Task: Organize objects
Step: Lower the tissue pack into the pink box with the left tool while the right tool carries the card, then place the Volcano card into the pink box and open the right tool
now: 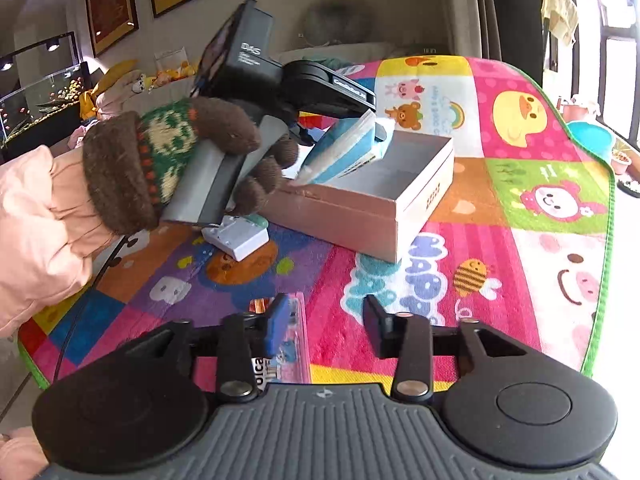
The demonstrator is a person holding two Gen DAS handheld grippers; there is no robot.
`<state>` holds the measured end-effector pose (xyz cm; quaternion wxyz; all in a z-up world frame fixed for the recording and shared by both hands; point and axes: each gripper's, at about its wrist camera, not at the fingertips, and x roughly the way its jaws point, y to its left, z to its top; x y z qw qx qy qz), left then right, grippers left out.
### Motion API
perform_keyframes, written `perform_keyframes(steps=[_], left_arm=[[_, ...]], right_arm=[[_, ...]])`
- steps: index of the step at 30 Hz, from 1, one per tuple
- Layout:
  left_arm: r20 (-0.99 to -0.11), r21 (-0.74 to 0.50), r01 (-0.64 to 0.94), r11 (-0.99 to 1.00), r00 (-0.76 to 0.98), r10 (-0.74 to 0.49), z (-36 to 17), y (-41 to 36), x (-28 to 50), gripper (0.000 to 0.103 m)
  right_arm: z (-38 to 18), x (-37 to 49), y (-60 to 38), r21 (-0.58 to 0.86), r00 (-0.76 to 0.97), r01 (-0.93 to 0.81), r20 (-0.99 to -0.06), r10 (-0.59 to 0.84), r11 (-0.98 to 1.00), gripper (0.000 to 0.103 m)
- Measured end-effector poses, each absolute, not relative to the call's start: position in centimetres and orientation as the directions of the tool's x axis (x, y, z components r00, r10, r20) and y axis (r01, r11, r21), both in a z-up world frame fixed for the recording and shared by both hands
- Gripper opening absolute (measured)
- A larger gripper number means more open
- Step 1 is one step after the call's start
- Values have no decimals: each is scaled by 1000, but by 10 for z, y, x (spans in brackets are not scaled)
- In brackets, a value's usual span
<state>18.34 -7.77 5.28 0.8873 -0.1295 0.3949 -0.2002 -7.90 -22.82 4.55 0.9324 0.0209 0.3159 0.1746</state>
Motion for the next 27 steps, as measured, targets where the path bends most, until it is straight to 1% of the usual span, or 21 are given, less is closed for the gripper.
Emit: perform_keyframes(steps=[1,6,9,11,12,14,15,16,17,19,21,24,27], left_arm=[[-656,-403,250,881,592,-468,50,-79,182,59],[-652,-451,245,858,567,-504,48,-77,162,58],[-643,-491,259,832,537,-547,49,-75,146,58],[-620,-497,288,819,542,-567,53,-73,133,58],[-588,-500,296,814,574,-570,58,-67,126,57],[-509,-477,307,823,667,-544,74,-52,111,57],[-469,-459,303,835,715,-518,84,-42,104,57],[-438,-447,296,844,750,-495,91,-32,99,57],[-414,-443,291,848,773,-481,97,-21,94,57],[-387,-430,276,859,804,-452,104,0,86,57],[-375,-389,259,884,832,-409,107,19,79,57],[-389,-343,246,906,841,-375,100,39,77,57],[-423,-381,272,884,799,-428,82,54,88,57]], right_arm=[[43,-79,-228,150,735,-321,-584,345,935,65],[23,-76,-214,166,684,-370,-617,389,914,65],[15,-72,-197,131,664,-404,-639,389,905,65],[12,-71,-186,89,658,-421,-655,371,903,65],[10,-71,-181,65,659,-426,-661,359,902,65],[8,-70,-173,26,655,-429,-680,330,903,62],[6,-68,-171,14,646,-430,-693,319,903,50],[7,-69,-170,8,649,-432,-692,316,902,45],[8,-68,-169,7,641,-437,-700,316,900,43],[12,-67,-170,23,629,-437,-707,324,899,43],[20,-63,-174,60,620,-433,-704,346,899,43],[43,-56,-184,140,628,-421,-668,399,896,43],[71,-37,-196,241,645,-387,-619,448,890,43]])
